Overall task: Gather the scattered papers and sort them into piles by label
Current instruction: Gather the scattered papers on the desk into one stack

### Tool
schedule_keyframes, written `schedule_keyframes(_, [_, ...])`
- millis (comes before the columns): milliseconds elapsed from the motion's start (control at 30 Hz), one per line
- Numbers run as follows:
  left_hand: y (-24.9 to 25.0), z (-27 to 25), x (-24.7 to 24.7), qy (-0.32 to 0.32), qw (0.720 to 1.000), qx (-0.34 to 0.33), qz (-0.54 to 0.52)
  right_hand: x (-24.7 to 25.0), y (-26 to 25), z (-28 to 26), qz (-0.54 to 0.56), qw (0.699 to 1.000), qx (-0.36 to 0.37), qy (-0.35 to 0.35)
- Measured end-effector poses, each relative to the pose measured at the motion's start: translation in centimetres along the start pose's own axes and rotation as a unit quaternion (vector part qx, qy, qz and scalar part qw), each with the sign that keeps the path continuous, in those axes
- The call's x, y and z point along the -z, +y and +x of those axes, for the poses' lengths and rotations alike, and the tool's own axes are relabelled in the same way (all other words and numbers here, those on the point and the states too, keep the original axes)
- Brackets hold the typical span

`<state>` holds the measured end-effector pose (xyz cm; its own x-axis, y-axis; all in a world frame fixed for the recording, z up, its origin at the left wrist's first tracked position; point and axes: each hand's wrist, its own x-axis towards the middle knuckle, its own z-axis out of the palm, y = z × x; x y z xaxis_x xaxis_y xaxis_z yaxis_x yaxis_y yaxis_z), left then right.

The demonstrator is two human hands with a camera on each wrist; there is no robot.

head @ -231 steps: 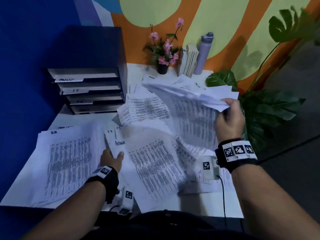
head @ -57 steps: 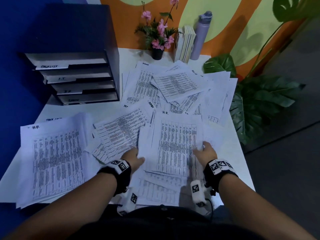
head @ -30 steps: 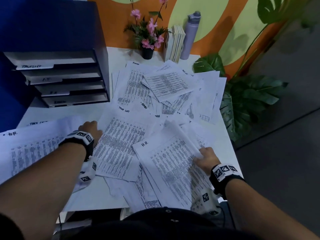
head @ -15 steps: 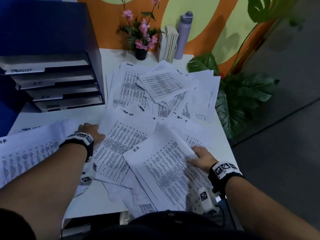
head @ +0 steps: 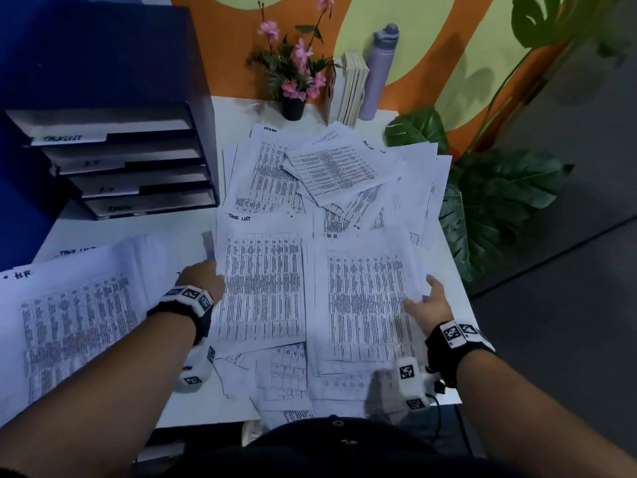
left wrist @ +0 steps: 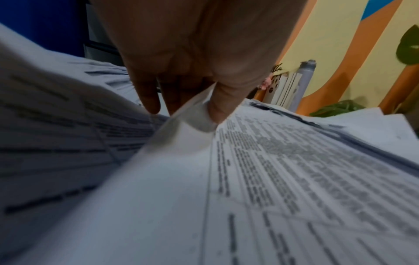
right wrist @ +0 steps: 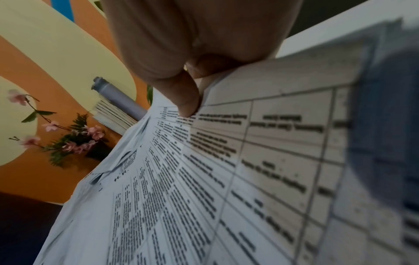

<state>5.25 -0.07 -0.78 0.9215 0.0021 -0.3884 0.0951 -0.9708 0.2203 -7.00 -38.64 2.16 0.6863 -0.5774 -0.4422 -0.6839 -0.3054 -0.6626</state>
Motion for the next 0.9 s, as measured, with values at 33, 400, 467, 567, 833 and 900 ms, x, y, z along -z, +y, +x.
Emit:
schedule_keyframes(33, [0.3, -0.2, -0.2, -0.003, 1.0, 0.007, -0.005, -0.2, 0.2, 0.0, -0.009, 1.0, -0.007, -0.015])
schedule_keyframes(400, [-1.6, 1.8, 1.4, -0.069, 0.996, 0.055, -0.01, -3.5, -0.6, -1.6, -0.035, 0.994, 0.038, -0.097])
schedule_keyframes(467, [-1.5, 1.9, 1.9, -0.06, 0.996, 0.062, -0.032, -2.8, -0.8, -1.5, -0.03, 0.997, 0.027, -0.071])
schedule_keyframes(567, [-0.7, 1.2, 1.6, -0.007, 0.996, 0.041, -0.081, -1.6, -0.3, -0.7, -0.02, 0.999, -0.007, -0.031])
schedule_keyframes(833, [0.0, -2.6, -0.5, 0.038, 0.947, 0.113, -0.297, 1.1, 2.3, 1.7, 0.04, 0.993, -0.102, 0.04])
schedule_keyframes(900, [-0.1, -4.0, -0.7, -0.016, 0.949, 0.101, -0.299, 0.7, 2.1, 1.9, 0.078, 0.991, -0.111, 0.007])
